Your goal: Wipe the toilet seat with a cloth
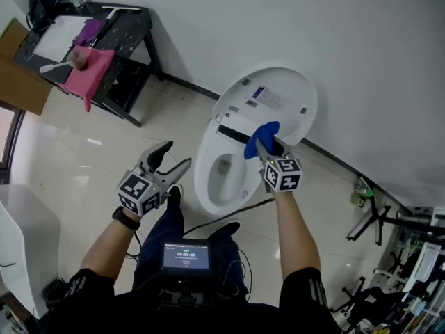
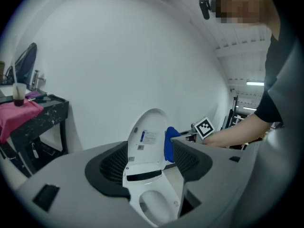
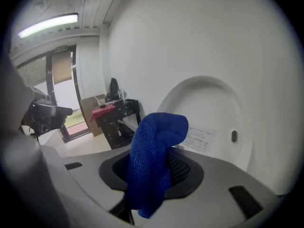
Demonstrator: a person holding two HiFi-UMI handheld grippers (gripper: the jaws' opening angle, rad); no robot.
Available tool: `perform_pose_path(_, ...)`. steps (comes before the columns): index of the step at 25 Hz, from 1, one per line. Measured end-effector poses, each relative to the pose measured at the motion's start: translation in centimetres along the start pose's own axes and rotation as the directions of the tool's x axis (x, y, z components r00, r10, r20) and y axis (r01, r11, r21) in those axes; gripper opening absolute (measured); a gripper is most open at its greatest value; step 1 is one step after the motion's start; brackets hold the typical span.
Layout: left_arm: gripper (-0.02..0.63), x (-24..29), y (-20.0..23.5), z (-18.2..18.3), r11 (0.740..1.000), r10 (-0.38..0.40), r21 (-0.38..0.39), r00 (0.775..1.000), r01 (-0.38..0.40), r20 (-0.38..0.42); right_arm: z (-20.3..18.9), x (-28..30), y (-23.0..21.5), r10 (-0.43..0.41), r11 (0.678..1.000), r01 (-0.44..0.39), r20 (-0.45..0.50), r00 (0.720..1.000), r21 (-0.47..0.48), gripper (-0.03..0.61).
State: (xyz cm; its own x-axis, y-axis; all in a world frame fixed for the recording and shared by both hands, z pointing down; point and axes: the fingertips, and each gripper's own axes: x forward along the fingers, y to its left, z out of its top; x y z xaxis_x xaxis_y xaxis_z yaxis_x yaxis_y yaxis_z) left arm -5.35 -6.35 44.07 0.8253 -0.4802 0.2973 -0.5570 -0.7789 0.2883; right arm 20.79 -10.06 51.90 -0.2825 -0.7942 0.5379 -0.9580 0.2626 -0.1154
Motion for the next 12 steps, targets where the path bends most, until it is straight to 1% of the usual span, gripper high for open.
perform_pose_path(4,0.287,-0.3,2.5,-3.9,0.999,0.028,-0.025,0.999,-0.029,-0.033,-4.8,6.4,1.4,0.047,0.999,-0.048,-0.085,0.995,-0.010,0.147)
perform_pose_path(6,0.287,-0.4,3.8,-5.7,0.998,0.049,-0.043,0.998,-0.050,-0.041,-7.9,9.4,2.1,0.068,0.997,-0.072,-0.143,0.987,-0.025,0.147)
perform_pose_path(9,0.287,-0.8,5.4,-8.1,0.993,0.083,-0.074,0.995,-0.086,-0.049,-13.0,13.4,3.3,0.102,0.990,-0.122,-0.241,0.965,-0.070,0.147)
perform_pose_path(12,0.287,-1.6,6.6,-9.7,0.987,0.117,-0.106,0.992,-0.122,-0.056,-17.5,17.2,4.0,0.122,0.984,-0.157,-0.321,0.939,-0.087,0.149)
